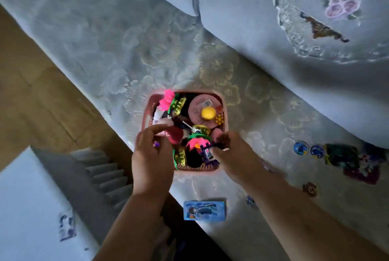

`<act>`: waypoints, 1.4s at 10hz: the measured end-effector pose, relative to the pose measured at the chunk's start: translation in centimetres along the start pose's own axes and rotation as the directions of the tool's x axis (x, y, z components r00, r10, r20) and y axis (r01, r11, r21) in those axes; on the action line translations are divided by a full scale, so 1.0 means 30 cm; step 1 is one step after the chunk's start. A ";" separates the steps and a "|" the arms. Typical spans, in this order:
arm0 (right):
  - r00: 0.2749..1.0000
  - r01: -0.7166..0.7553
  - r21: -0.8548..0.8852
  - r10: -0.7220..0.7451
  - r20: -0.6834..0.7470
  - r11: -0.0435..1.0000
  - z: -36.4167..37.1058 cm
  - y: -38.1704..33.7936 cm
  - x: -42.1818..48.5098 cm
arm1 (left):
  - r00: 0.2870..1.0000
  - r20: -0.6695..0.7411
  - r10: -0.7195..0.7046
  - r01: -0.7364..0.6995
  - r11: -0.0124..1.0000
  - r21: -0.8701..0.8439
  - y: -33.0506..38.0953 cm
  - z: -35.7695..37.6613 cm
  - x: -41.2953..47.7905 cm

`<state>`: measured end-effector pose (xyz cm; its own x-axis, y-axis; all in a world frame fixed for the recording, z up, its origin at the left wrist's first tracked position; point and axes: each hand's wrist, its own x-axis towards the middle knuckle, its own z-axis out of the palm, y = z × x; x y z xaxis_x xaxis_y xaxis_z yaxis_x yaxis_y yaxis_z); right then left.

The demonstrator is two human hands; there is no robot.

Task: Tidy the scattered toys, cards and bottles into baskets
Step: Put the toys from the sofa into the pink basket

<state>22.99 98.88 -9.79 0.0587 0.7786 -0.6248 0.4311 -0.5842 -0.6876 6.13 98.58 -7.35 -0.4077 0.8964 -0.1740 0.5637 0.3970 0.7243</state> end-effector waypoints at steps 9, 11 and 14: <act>0.883 -0.469 0.182 0.456 0.113 0.864 0.185 0.164 0.138 | 0.681 0.270 -0.681 0.731 0.657 -0.186 -0.344 -0.007 0.145; 0.881 -0.465 0.406 0.457 0.122 0.787 0.153 0.180 0.115 | 0.728 0.211 -0.652 0.685 0.693 -0.224 -0.315 -0.023 0.095; 0.943 -0.289 0.136 0.257 0.213 0.948 0.028 0.172 -0.108 | 0.711 0.181 -0.679 0.686 0.614 -0.391 -0.320 -0.106 -0.279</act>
<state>24.26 93.16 -11.63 -0.0254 0.5350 -0.8445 0.2694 -0.8098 -0.5212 1.85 86.62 -10.73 -0.5426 0.4039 -0.7365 -0.2143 0.7812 0.5863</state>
